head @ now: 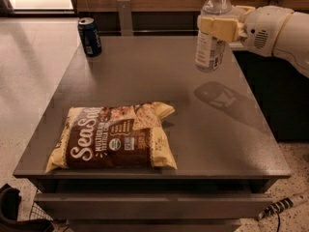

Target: Move blue plastic bottle near brown chip bag

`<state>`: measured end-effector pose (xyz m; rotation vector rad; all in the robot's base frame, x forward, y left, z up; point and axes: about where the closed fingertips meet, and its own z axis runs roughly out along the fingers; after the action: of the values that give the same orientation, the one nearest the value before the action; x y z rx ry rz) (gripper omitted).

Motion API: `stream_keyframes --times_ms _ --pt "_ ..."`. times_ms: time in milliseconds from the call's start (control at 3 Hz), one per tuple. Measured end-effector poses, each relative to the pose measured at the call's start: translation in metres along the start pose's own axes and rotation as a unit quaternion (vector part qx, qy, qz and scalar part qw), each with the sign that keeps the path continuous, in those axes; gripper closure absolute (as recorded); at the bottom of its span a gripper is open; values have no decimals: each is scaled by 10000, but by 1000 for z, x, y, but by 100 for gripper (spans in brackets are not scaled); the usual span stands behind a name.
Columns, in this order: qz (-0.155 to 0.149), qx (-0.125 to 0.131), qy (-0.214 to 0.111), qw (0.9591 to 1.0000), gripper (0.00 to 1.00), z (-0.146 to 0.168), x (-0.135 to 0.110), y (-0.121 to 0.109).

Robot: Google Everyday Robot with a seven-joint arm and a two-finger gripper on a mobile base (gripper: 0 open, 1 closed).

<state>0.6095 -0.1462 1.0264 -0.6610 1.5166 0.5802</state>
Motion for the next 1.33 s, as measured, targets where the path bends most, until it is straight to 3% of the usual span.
stream_keyframes --times_ms 667,1333 --pt "82 -184 82 9998 100 -61 58 58" --pt "-102 -458 -14 9989 100 -92 111 105"
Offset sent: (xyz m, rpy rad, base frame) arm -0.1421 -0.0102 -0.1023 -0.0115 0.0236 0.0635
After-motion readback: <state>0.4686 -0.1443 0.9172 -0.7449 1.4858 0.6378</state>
